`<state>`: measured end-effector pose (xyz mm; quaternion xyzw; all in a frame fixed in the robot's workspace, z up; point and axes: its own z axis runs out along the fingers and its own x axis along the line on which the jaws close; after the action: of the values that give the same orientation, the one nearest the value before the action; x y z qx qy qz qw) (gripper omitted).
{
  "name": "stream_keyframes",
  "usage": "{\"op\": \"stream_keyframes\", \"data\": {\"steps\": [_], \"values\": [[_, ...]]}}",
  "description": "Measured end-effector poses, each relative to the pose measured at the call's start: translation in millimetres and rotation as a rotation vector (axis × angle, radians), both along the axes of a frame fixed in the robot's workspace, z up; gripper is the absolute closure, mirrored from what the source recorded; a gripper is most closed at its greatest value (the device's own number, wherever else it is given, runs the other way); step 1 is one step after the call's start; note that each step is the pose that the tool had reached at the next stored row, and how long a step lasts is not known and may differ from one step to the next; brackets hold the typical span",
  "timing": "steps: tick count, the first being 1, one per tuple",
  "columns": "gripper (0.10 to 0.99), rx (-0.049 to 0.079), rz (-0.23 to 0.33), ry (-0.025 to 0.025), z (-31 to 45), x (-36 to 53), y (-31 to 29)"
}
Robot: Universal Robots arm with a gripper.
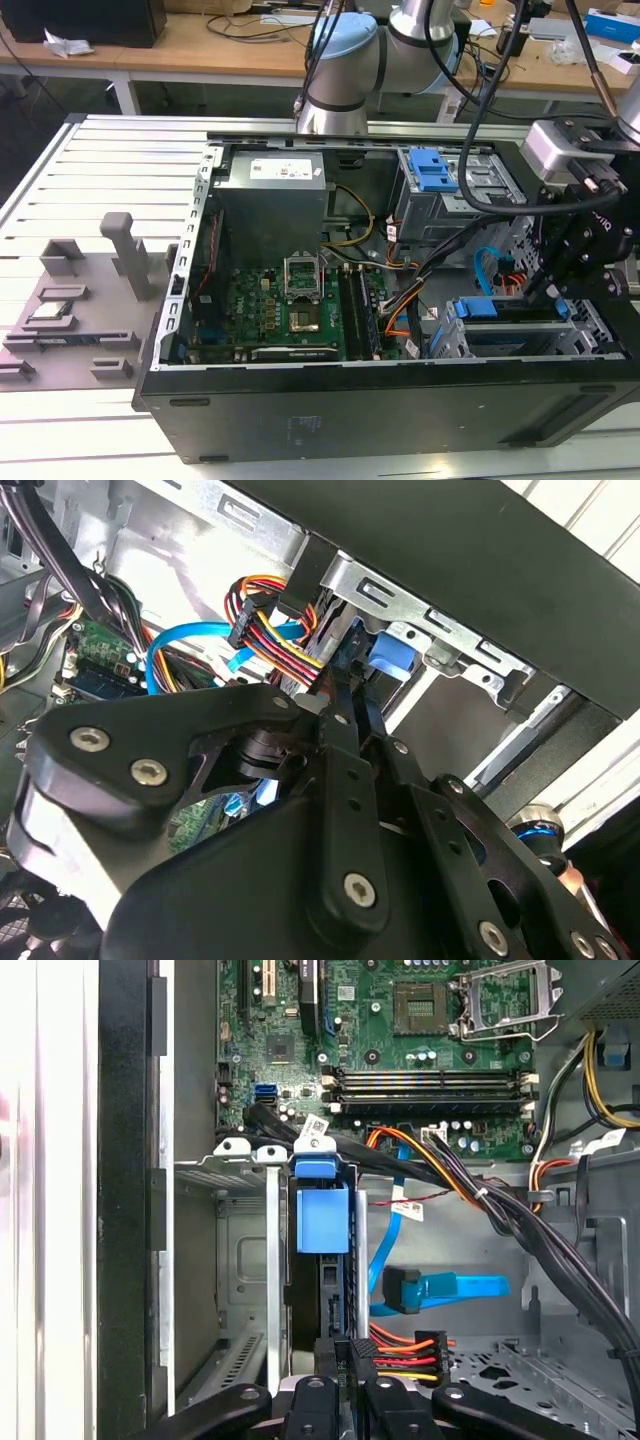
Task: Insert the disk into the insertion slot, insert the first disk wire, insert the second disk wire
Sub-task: 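Insert the first disk wire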
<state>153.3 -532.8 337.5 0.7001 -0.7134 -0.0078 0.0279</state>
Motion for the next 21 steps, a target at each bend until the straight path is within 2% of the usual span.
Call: {"op": "stream_keyframes", "data": {"steps": [8,9,10,15,17,19,21], "values": [[0.906,0.000,0.000,0.0001,-0.4,0.0,0.0],[0.843,0.000,0.000,0.0000,-0.4,0.0,0.0],[0.843,0.000,0.000,0.0001,-0.3,0.0,0.0],[0.843,0.000,0.000,0.0000,12.3,0.0,0.9],[0.843,0.000,0.000,0.0001,18.6,0.0,3.6],[0.980,0.000,0.000,0.0000,27.0,0.0,7.6],[0.980,0.000,0.000,0.0000,33.0,0.0,8.2]]}}
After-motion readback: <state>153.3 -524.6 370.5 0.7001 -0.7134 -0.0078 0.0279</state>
